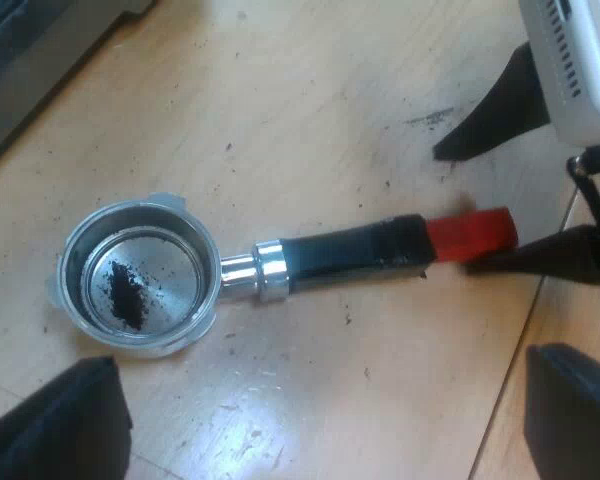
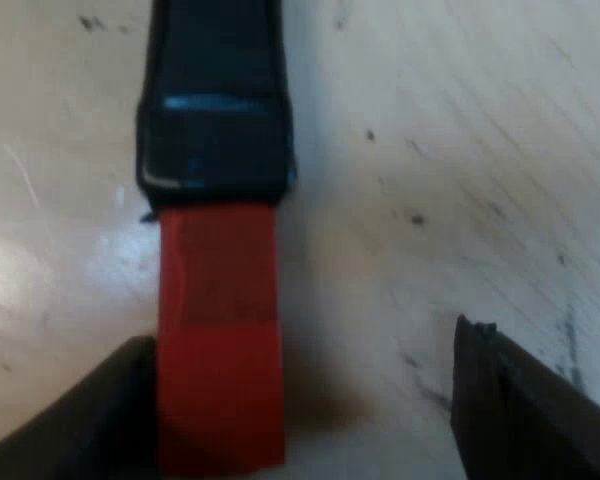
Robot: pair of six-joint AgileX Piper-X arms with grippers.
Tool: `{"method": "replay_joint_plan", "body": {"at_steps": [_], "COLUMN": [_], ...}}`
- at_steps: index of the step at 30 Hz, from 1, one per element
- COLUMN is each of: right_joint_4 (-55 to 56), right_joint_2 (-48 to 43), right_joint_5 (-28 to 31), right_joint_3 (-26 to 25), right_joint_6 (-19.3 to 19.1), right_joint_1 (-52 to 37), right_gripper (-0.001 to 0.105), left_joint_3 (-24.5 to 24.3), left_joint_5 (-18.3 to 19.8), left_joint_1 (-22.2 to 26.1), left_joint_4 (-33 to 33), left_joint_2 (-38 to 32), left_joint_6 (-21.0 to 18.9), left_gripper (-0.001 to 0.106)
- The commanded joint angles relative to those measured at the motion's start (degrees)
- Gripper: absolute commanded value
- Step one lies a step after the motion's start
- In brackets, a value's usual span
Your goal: Grind coffee beans and then tamp
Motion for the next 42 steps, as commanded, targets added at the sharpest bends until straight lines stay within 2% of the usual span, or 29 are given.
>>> {"method": "replay_joint_plan", "body": {"at_steps": [1, 7, 9, 11, 13, 17, 22, 23, 28, 30, 31, 33, 36, 38, 39, 42], "right_joint_4": [6.44, 15.13, 15.88, 16.17, 16.16, 15.45, 11.52, 10.19, 2.93, 0.47, -1.3, -3.29, -7.7, -9.17, -9.92, -12.05], "right_joint_2": [-1.58, -5.68, -7.21, -9.49, -11.38, -15.27, -18.84, -19.27, -19.68, -19.68, -19.52, -19.45, -19.46, -19.34, -19.22, -18.73], "right_joint_5": [-0.41, -0.41, -0.41, -0.41, -0.03, 0.08, 2.61, 3.23, 7.78, 8.2, 8.17, 8.17, 7.6, 6.16, 4.6, 1.7], "right_joint_3": [-1.58, -5.75, -6.78, -8.0, -8.75, -9.68, -9.66, -9.66, -9.66, -9.66, -9.66, -9.66, -9.66, -9.66, -9.66, -9.66], "right_joint_6": [-0.16, -0.16, -0.16, -0.71, -0.69, -2.11, -3.7, -3.7, -3.69, -3.69, -3.69, -3.69, -3.86, -6.59, -10.37, -17.78], "right_joint_1": [-0.17, -0.17, -0.17, -0.06, -0.06, -0.06, -0.06, -0.06, -0.06, -0.06, -0.06, -0.06, -0.06, -0.06, -0.06, -0.06], "right_gripper": [0.063, 0.063, 0.063, 0.063, 0.063, 0.062, 0.062, 0.062, 0.062, 0.062, 0.062, 0.062, 0.062, 0.062, 0.062, 0.062], "left_joint_3": [-0.34, -0.34, -0.34, -0.34, -0.34, -0.34, -0.34, -0.73, -4.2, -5.95, -7.1, -8.44, -9.68, -9.85, -9.84, -9.84], "left_joint_5": [-0.41, -0.87, -2.36, -7.81, -9.64, -10.04, -14.33, -16.42, -21.11, -23.0, -25.12, -27.35, -28.55, -29.17, -29.49, -29.47], "left_joint_1": [-0.27, -0.27, -0.27, -0.27, -0.27, -0.27, -0.27, -0.27, -0.27, -0.27, -0.27, -0.27, -0.27, -0.27, -0.27, -0.27], "left_joint_4": [0.23, 0.78, 1.63, 3.76, 5.28, 7.69, 10.93, 12.77, 17.65, 18.74, 19.5, 20.48, 20.86, 20.99, 21.13, 21.25], "left_joint_2": [-0.01, -0.01, -0.01, -1.23, -2.51, -6.62, -11.62, -13.2, -17.15, -18.11, -18.45, -18.57, -18.54, -18.54, -18.54, -18.54], "left_joint_6": [0.21, -0.52, -0.52, -0.52, -0.39, -0.4, -1.78, -2.06, -5.93, -7.47, -8.65, -9.1, -9.53, -10.77, -12.27, -14.34], "left_gripper": [0.083, 0.083, 0.083, 0.082, 0.082, 0.082, 0.082, 0.082, 0.082, 0.082, 0.082, 0.082, 0.082, 0.082, 0.082, 0.082]}}
